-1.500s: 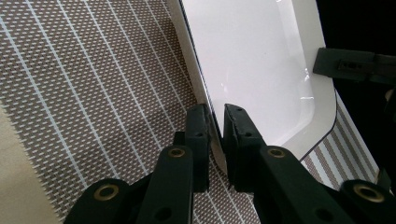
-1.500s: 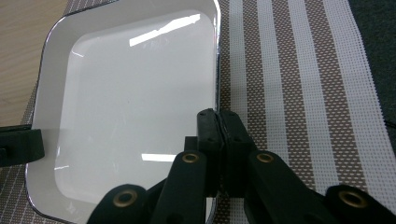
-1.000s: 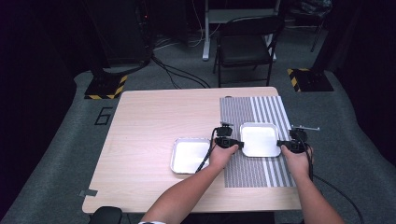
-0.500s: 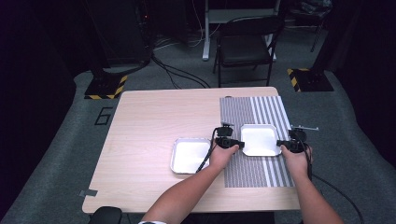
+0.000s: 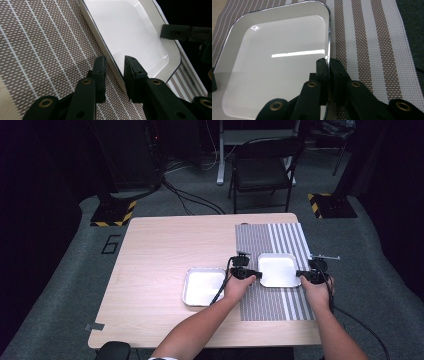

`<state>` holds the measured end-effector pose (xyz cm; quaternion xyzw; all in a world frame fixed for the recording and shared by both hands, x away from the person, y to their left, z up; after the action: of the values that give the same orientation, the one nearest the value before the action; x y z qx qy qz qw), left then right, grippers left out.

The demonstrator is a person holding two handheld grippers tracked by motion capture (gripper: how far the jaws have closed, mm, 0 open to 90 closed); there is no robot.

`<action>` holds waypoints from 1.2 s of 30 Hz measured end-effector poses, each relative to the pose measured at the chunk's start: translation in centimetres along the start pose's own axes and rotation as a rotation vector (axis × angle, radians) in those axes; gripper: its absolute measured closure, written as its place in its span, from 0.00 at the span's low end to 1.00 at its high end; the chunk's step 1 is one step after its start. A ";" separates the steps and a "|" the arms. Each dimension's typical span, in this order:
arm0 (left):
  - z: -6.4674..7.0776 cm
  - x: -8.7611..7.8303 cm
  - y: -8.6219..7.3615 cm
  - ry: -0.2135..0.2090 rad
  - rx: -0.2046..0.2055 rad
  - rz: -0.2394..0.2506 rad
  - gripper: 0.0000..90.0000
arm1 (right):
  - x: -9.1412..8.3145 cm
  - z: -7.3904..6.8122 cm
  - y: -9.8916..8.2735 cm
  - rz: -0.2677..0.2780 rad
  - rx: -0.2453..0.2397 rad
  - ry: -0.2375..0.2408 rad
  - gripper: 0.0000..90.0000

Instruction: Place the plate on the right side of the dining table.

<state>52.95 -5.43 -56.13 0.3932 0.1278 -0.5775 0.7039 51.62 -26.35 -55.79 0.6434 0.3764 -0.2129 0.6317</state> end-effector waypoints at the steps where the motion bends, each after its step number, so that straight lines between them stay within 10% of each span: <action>1: 0.1 0.0 0.0 -0.001 -0.008 -0.003 0.79 | 0.0 0.0 0.0 0.001 -0.001 -0.004 0.95; 36: 0.2 -2.4 0.9 -0.014 0.013 0.036 0.65 | -3.6 -1.8 0.0 0.109 -0.036 0.036 0.72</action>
<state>52.97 -3.83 -54.13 0.3961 0.1118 -0.5682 0.7126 49.06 -25.37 -52.88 0.6551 0.3557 -0.1599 0.6471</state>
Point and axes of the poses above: each handheld gripper's, and its own axes: x roughly forward along the jaws, y roughly out of its top, z roughly to its right, the point moved 7 cm from there along x, roughly forward along the jaws, and after that the axes turned 14 degrees about -x, right-handed, at the moved point
